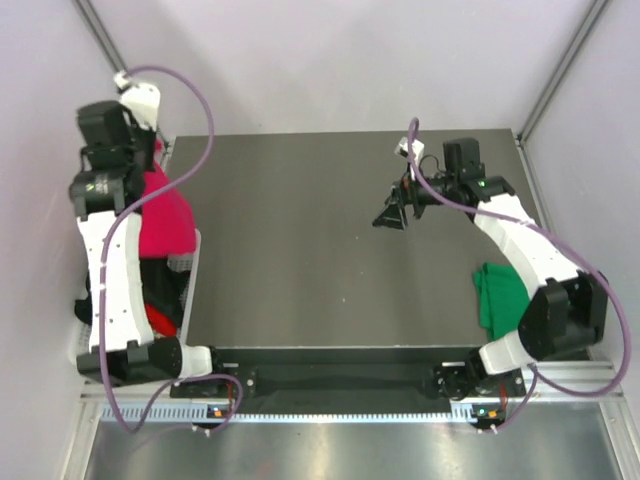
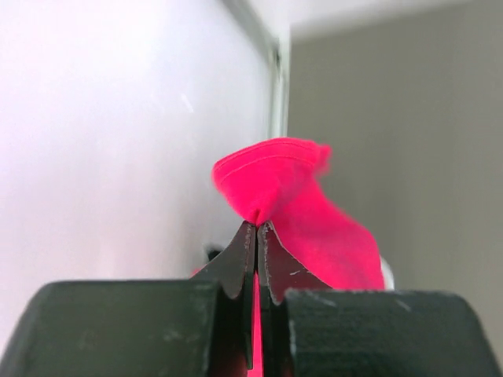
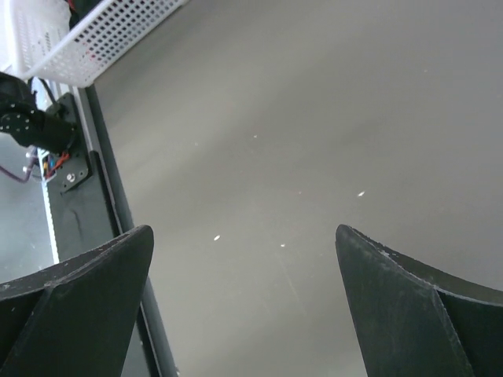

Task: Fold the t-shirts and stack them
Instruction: Grab the tshirt from the pile, then move the tshirt to the center of the board

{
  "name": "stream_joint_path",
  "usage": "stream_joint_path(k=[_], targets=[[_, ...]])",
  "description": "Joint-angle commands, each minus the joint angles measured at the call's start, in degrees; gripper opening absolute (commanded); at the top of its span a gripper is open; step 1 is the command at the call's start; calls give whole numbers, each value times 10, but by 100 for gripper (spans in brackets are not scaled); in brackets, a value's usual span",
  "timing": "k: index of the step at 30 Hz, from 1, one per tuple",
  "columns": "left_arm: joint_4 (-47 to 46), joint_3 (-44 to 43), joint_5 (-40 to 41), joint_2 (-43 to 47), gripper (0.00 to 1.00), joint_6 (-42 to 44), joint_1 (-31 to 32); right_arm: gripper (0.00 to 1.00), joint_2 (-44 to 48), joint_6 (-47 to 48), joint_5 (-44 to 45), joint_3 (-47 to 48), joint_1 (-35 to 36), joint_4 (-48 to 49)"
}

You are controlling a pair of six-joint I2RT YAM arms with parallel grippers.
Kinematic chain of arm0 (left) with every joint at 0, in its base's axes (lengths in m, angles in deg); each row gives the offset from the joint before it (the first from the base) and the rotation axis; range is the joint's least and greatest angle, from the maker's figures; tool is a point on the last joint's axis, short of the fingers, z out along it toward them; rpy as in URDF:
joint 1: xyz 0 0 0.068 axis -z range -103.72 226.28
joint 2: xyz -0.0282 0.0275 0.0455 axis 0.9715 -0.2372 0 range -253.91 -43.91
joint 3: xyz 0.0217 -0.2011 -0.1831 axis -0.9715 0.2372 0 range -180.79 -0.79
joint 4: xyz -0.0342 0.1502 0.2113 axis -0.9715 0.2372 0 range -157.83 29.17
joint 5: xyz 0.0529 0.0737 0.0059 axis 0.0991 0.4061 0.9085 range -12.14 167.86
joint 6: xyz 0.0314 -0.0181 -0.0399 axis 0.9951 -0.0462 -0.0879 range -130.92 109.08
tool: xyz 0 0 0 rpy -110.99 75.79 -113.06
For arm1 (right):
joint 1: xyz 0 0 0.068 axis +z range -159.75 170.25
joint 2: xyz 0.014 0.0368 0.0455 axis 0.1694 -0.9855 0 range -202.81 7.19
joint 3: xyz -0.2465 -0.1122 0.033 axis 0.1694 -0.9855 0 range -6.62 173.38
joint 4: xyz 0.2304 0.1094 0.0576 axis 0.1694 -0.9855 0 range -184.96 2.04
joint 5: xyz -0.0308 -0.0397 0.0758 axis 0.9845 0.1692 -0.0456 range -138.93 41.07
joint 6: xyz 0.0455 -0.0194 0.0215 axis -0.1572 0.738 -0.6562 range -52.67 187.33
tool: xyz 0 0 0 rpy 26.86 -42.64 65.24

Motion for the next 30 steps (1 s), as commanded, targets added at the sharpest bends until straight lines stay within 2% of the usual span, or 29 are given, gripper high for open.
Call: stream_joint_path(k=[1,6,13,16,22,25,27,28,29,30], targets=[[32,-108,-79,39,0,-2,0,100,-45,35,-24,80,-6,-91],[48,-216,-229,47,0,-61,0,99,-39,18,-26,70,-25,-63],[-13,-286,-414,20,0,-198,0,100,15,24,-15,72,-66,-54],[-48,-318,-513,-6,0,-270,0,100,30,26,23,89,-75,-67],[-156,-289,-664,-52,0,-497,18,100,57,69,86,108,-76,-123],[-158,-231,-689,-56,0,-488,64,100,79,81,92,95,-77,-128],[-84,-210,-656,-62,0,-429,102,100,96,83,98,86,-77,-128],[-44,-204,-631,-67,0,-339,150,100,104,89,100,82,-78,-127],[-11,-198,-590,-67,0,-287,181,100,113,88,110,75,-78,-121],[43,-189,-506,-66,0,-243,215,100,130,90,116,72,-77,-115]])
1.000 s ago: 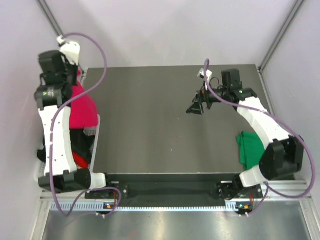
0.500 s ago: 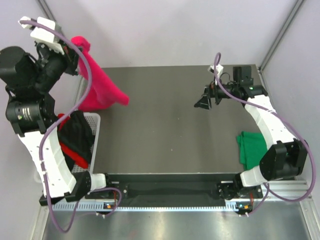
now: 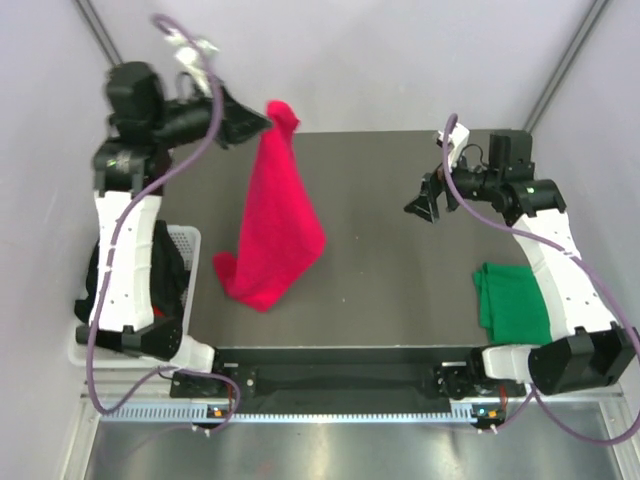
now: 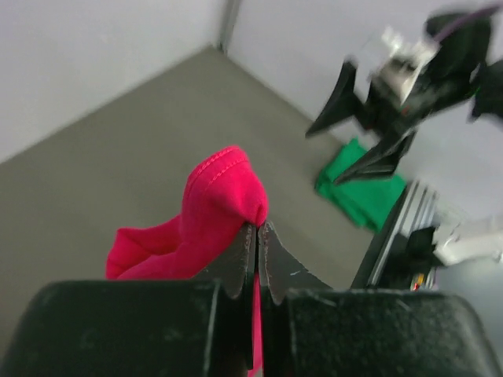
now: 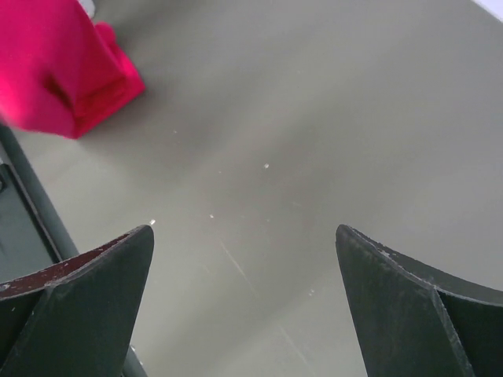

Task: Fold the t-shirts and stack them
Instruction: Move the tshirt to the center of the board

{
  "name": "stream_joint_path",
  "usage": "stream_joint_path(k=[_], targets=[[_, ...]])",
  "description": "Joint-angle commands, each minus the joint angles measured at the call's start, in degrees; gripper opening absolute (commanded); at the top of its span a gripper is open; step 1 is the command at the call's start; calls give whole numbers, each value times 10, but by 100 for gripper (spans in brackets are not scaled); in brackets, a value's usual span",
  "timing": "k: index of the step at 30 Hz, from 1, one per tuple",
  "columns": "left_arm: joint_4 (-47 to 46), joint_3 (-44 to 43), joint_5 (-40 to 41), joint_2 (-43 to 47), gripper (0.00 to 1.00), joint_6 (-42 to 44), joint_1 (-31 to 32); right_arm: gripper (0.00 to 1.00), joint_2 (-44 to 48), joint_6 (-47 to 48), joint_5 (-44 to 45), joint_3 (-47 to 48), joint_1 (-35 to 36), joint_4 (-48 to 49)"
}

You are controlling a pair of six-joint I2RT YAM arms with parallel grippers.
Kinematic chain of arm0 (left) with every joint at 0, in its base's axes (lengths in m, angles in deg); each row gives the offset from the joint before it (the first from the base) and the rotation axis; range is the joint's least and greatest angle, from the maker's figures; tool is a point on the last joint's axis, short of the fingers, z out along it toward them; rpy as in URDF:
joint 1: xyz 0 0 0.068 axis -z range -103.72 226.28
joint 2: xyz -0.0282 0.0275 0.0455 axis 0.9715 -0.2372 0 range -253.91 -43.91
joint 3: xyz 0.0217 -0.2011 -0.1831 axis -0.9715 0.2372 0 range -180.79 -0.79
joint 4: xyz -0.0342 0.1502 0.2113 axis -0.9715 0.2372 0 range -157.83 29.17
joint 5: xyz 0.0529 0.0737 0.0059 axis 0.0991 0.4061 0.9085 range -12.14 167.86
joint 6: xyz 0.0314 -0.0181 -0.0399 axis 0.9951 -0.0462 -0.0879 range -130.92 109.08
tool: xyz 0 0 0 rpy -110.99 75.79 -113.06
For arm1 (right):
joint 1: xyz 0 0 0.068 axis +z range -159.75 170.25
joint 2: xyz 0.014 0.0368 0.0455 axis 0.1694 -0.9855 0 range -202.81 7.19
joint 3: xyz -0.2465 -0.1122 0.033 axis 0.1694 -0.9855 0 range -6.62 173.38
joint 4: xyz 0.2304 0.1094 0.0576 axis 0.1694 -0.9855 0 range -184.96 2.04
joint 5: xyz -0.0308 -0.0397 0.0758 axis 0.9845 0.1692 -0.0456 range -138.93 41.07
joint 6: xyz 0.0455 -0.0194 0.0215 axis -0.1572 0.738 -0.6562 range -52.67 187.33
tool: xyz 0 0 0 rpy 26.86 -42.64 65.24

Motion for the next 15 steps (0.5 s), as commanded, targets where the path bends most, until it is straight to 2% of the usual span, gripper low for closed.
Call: stream_joint_path(k=[1,3,7,12,15], targets=[[112,36,139,2,0,210,136,100,55,27,25,-9,-2,17],[138,58,203,-4,0,247,169,99,79,39,44,-16,-2,25],[139,107,253,-45,0,289,220,98,106,62,48,-34,3,60],[95,167,245,-79,0,297,239,96,93,79,43,-56,18,65],[66,166,259,-115,0,292,269,96,76,105,46,-67,24,50]])
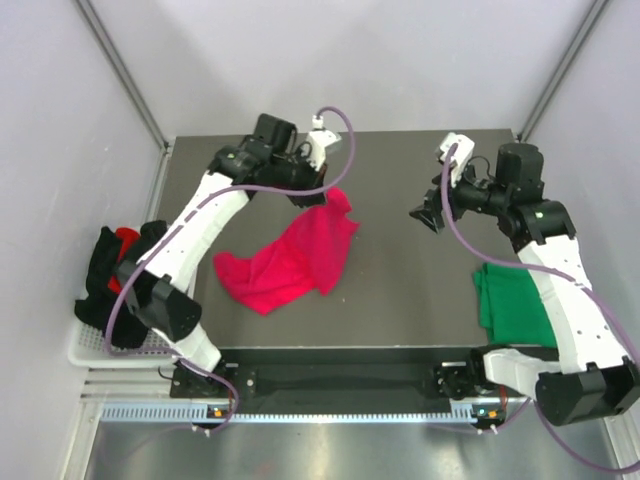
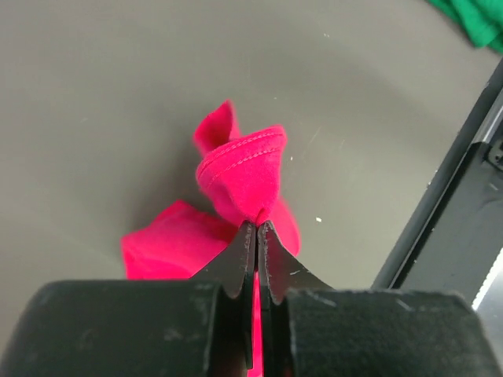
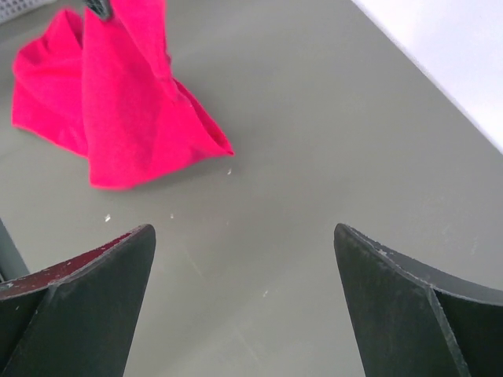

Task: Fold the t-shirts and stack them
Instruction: Move the tshirt to the center of the board, then flatten the tshirt out

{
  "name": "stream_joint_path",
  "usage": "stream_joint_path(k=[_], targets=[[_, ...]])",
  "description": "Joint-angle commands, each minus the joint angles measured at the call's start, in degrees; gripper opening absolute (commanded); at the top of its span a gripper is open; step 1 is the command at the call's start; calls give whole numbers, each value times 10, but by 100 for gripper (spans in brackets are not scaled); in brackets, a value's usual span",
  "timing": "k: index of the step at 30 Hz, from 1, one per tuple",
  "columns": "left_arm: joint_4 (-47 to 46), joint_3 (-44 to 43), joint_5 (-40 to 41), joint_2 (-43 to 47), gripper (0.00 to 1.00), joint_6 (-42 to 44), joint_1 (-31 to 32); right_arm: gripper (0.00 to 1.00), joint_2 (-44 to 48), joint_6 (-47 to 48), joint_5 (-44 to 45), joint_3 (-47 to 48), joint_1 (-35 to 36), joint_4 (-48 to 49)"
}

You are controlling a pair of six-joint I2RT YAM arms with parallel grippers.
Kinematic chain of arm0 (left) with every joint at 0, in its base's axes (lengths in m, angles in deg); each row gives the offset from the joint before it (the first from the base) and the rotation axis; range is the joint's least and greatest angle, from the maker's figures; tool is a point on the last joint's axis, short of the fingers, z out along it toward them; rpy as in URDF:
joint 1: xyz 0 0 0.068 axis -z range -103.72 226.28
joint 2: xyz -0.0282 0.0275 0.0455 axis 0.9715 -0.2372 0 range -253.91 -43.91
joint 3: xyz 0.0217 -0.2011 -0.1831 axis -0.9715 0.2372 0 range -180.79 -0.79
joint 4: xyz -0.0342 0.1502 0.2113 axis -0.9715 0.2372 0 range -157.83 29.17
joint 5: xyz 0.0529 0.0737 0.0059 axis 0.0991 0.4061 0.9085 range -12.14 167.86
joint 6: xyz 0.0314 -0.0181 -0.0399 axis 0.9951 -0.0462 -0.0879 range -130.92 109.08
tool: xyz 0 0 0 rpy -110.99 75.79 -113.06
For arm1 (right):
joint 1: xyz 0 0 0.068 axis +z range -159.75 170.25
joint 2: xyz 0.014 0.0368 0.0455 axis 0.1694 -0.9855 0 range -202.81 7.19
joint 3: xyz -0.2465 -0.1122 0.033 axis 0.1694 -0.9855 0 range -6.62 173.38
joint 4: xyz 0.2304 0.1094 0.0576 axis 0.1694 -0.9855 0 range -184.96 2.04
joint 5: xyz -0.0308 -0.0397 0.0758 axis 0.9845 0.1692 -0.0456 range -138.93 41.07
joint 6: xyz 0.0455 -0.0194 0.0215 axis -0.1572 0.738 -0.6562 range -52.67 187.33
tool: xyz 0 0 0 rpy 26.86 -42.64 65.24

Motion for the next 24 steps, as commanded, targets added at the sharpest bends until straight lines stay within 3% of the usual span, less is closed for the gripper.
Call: stream_joint_path(k=[1,5,6,9,13,19,24], targets=[[-59,-12,15,-28,0,21,39,96,-22,39,2,-15,10,10],[-56,-31,9,-55,4,5,48,96,-39,50,-3,-32,18,13],[-60,-25,17,-51,26,2,48,95,-47,54,-2,-35,21,12],[-65,31,66,-7,43,-9,48,95,-75,67,0,-44,32,13],[-90,137,108,102,57,-8,32,93,-136,65,-7,-36,41,19],[-83,258,126,232,58,-3,-63,88,-295,25,-12,64,60,18],[-91,357,105,304,57,4,-102,83,-463,-4,5,207,75,-24]])
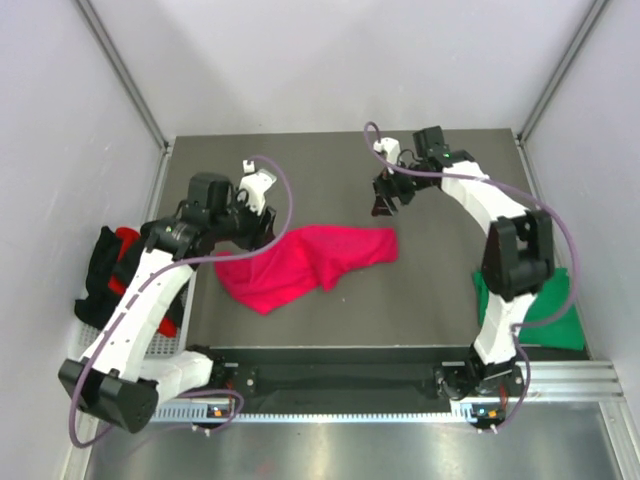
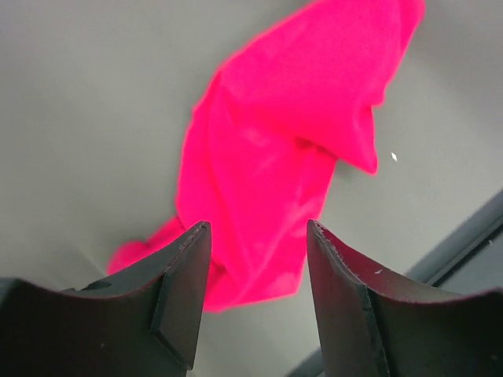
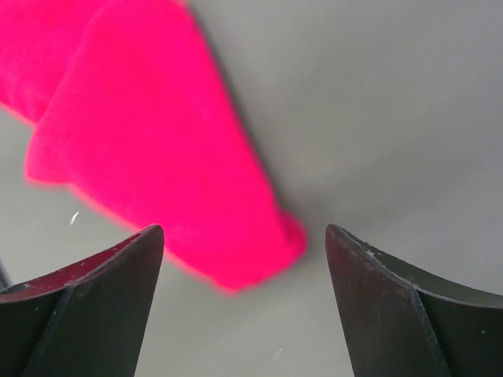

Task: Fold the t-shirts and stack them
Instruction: Flatten the tshirt out

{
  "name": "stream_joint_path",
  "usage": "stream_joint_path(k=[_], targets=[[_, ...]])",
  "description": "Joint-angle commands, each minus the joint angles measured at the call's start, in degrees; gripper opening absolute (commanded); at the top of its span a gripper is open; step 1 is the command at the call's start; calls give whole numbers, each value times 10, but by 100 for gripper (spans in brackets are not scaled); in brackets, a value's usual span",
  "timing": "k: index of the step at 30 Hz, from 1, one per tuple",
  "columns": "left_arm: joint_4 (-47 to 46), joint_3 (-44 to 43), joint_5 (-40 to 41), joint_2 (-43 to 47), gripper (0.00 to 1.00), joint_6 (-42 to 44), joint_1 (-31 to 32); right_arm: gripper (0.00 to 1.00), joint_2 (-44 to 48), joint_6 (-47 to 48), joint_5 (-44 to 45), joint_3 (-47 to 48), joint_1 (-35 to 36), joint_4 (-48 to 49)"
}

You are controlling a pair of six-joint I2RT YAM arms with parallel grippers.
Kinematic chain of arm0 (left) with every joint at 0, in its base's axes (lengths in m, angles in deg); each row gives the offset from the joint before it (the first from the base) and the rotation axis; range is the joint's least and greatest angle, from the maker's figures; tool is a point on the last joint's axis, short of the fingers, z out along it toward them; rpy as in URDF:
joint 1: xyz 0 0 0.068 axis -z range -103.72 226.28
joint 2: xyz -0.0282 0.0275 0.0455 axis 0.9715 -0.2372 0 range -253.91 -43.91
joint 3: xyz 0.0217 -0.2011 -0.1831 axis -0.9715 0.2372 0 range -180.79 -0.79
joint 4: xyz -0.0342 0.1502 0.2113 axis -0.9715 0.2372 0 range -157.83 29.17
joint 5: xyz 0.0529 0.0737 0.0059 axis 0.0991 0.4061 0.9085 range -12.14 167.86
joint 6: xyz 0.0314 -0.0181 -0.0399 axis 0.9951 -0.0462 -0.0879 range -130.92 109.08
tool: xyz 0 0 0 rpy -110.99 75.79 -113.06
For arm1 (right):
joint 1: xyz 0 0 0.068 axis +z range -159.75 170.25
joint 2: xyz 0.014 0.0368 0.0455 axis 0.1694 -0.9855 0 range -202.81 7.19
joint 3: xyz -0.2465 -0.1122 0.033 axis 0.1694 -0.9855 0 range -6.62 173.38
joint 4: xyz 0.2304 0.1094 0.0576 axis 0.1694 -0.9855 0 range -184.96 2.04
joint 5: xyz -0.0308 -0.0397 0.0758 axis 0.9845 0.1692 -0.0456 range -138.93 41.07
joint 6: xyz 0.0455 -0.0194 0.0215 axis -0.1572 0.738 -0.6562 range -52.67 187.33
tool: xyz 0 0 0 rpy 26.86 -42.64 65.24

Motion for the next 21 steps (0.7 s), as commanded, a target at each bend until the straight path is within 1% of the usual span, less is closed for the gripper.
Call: stream_joint_path(k=[1,2,3,5,8,11,12,18,21], targets=[[-15,42,-20,19,56,-7,-37,83,-91,-19,4,106,19,-27],[-14,48,-31,26,56,-10,-45,82,-112,-21,13,151,22,-39],[-16,51,-34,39,56,-13,-51,80,-151,-21,19,170,24,-60],[-16,60,-40,50,56,-15,-63,80,-174,-23,33,201,27,-71],[-13,63,-41,63,56,-13,-69,80,-196,-11,48,219,33,-95],[-13,65,-41,66,56,-14,-73,82,-204,4,53,237,33,-145],[-14,67,-41,67,56,-14,-74,82,-207,16,53,241,33,-178],[-37,79,-27,62,56,-24,-81,82,-182,45,69,193,33,-222],[-41,81,-21,59,56,-26,-83,81,-189,53,83,184,35,-241]])
